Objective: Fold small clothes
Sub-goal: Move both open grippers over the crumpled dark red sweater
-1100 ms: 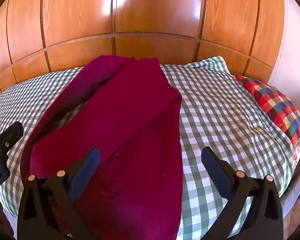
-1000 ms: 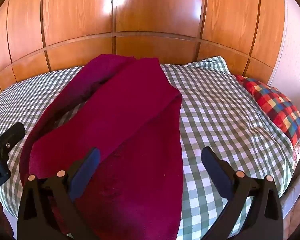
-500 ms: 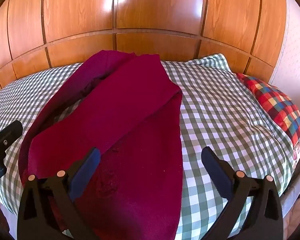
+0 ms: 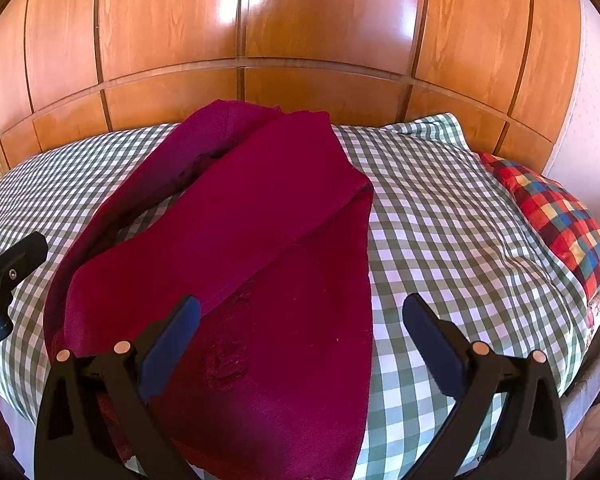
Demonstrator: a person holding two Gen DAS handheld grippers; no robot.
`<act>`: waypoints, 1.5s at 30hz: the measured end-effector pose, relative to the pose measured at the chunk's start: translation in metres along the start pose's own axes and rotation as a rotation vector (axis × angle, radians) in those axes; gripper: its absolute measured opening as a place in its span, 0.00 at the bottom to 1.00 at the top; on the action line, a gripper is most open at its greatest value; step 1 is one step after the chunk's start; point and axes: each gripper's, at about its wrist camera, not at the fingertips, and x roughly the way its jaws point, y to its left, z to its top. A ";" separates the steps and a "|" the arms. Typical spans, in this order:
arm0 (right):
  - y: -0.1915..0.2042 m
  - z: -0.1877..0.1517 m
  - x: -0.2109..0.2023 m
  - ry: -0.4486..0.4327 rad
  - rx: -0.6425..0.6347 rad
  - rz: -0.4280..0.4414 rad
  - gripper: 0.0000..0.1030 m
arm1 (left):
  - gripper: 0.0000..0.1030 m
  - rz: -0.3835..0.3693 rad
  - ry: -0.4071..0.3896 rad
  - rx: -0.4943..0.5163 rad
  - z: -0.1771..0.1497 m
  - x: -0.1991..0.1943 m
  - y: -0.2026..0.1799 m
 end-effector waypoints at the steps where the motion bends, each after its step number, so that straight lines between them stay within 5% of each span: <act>1: 0.001 0.000 0.000 -0.001 -0.004 0.001 0.98 | 0.96 0.001 0.000 0.000 0.000 0.000 0.000; 40: 0.012 -0.004 0.001 -0.011 -0.052 0.038 0.98 | 0.96 0.037 0.020 -0.036 -0.007 0.003 0.022; 45: 0.004 -0.001 -0.001 -0.001 -0.020 0.173 0.98 | 0.96 0.050 0.028 -0.030 -0.009 0.005 0.023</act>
